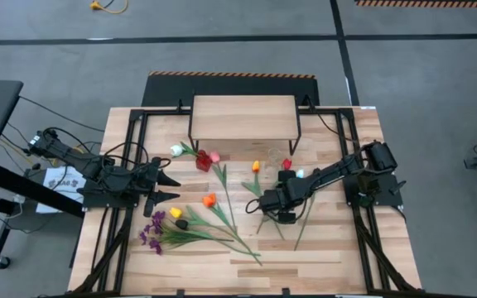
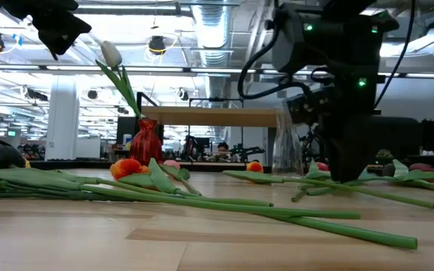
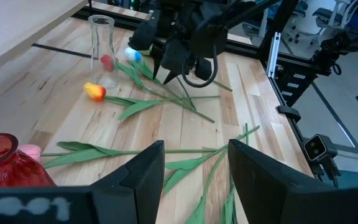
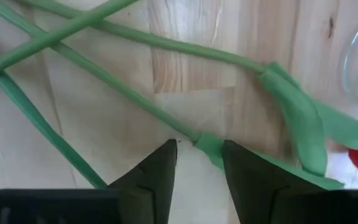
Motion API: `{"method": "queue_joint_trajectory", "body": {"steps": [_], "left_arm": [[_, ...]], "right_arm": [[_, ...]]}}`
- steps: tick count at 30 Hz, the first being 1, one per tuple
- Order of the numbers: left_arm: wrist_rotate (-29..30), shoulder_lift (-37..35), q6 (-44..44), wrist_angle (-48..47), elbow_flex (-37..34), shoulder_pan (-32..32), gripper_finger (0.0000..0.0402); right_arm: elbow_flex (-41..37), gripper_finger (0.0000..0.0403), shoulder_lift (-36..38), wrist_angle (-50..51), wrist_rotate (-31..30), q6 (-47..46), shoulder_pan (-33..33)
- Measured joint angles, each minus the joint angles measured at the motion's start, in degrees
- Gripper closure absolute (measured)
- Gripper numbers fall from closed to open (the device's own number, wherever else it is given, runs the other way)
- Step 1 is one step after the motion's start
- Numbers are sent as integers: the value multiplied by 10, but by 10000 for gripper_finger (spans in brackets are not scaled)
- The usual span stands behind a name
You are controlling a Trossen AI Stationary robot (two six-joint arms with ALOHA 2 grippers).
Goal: Pick and place flowers into a vace then onto a shelf
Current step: Put the white flower into the red flower vase
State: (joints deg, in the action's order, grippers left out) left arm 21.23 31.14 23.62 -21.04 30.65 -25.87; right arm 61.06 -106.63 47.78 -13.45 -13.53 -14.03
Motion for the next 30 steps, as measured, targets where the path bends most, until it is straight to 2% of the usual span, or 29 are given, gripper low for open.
{"method": "queue_joint_trajectory", "body": {"steps": [7, 16, 21, 30], "left_arm": [[0, 0, 0, 0, 0, 0, 235], [1, 0, 0, 0, 0, 0, 235], [1, 0, 0, 0, 0, 0, 235], [1, 0, 2, 0, 0, 0, 235]], "right_arm": [[-24, 304, 2, -33, -4, -4, 2], [-29, 396, 2, -42, -8, -4, 4], [-25, 401, 1, -32, -9, -24, -4], [39, 402, -10, 75, -2, -50, -40]]}}
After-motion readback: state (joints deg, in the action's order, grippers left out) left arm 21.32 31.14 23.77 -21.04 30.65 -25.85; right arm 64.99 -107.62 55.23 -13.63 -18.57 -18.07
